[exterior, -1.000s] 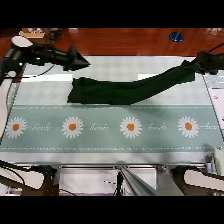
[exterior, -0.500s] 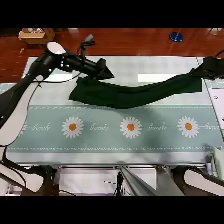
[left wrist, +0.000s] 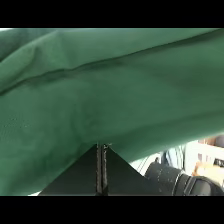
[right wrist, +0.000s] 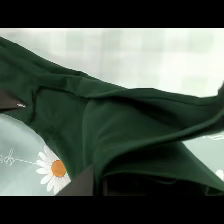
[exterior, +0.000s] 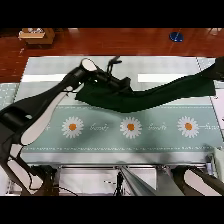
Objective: Fold the shirts.
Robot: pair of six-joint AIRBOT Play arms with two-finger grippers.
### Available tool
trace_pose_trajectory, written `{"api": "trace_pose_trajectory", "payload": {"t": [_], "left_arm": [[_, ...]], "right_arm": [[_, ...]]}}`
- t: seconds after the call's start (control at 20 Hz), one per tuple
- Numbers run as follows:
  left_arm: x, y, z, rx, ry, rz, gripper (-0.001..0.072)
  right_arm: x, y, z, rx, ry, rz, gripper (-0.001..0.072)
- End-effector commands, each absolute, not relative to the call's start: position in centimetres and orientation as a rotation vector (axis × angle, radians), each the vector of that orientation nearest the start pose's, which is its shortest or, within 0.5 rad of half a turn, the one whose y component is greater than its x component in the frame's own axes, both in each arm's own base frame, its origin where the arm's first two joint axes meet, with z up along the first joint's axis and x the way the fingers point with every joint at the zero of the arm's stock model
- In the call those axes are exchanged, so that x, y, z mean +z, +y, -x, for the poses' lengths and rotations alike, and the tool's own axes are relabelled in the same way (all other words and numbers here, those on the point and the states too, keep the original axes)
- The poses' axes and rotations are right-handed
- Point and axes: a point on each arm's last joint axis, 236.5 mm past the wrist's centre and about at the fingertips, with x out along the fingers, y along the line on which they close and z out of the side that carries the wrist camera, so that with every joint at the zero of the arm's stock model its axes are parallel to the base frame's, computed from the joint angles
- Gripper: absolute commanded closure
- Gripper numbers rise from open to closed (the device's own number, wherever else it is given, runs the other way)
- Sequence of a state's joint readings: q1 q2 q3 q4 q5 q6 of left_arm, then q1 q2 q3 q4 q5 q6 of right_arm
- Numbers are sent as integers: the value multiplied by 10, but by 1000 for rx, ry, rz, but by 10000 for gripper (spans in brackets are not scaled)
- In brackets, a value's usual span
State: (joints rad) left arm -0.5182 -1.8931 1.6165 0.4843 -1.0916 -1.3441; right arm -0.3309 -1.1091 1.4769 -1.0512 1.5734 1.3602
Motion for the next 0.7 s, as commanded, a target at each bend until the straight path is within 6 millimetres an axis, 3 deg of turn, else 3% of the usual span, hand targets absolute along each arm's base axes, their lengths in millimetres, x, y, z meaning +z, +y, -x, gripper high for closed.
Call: {"api": "trace_pose_trajectory", "payload": {"t": [0.0,0.25,0.55,0.65], "left_arm": [[-17,-451,-351,-1017,1431,599,686],[-21,-500,-334,-1013,1458,785,686],[-41,-550,-275,-1047,1579,871,686],[-39,-558,-277,-1039,1570,921,686]], "right_arm": [[199,9,-333,265,1028,-302,680],[216,17,-325,269,985,-324,680],[221,24,-323,288,970,-338,680],[225,30,-323,313,962,-353,679]]}}
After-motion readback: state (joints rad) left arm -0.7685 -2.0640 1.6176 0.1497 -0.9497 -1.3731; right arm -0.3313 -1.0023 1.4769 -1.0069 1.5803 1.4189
